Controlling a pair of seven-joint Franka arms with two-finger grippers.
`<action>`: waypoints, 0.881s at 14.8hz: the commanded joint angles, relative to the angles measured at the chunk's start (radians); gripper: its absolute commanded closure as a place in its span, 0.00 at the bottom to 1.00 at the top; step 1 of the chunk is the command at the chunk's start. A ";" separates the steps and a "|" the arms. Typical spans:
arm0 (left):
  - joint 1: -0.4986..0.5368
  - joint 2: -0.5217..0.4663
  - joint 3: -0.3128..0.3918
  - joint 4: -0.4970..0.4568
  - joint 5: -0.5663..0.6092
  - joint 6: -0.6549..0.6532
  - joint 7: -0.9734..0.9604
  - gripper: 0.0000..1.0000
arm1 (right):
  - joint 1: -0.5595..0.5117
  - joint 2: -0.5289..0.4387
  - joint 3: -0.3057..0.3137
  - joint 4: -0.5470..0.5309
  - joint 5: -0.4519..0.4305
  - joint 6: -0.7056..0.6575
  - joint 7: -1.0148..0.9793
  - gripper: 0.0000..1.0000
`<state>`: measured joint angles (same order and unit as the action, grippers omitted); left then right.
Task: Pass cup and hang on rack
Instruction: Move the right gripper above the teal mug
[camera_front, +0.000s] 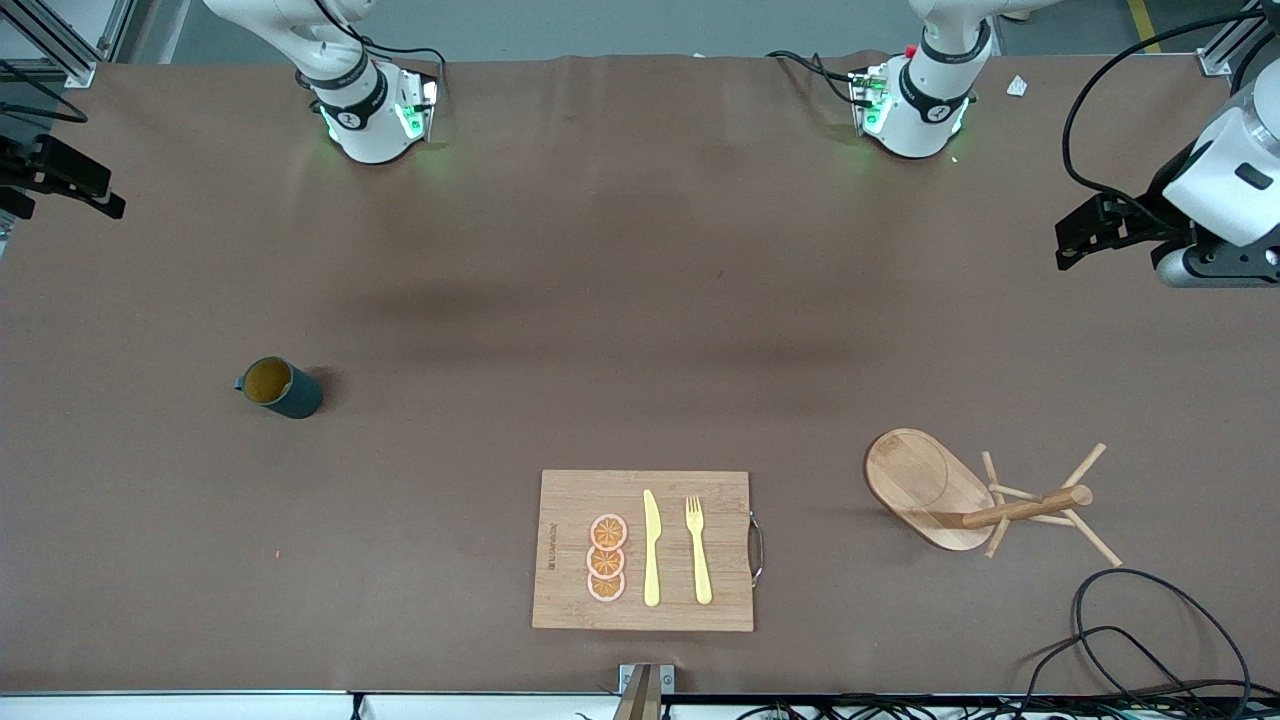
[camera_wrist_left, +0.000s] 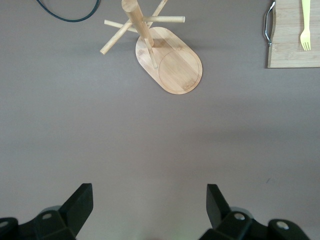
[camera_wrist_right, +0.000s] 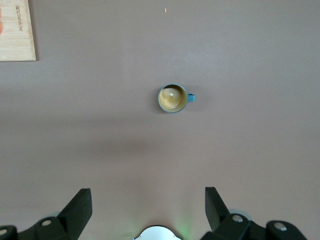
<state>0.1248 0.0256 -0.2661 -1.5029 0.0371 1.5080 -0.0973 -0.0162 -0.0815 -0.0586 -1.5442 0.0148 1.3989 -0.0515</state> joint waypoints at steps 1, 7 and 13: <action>0.007 -0.022 -0.001 0.000 -0.002 0.001 0.008 0.00 | -0.008 -0.021 0.005 -0.025 -0.013 0.003 -0.005 0.00; 0.010 -0.012 0.002 0.015 0.009 0.001 -0.008 0.00 | -0.008 -0.021 0.005 -0.021 -0.013 -0.003 -0.004 0.00; 0.006 0.004 0.005 0.015 -0.002 0.006 -0.007 0.00 | -0.027 0.009 0.002 0.018 -0.003 0.002 0.001 0.00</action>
<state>0.1311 0.0207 -0.2583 -1.4976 0.0371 1.5084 -0.0987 -0.0246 -0.0806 -0.0643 -1.5372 0.0146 1.3995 -0.0510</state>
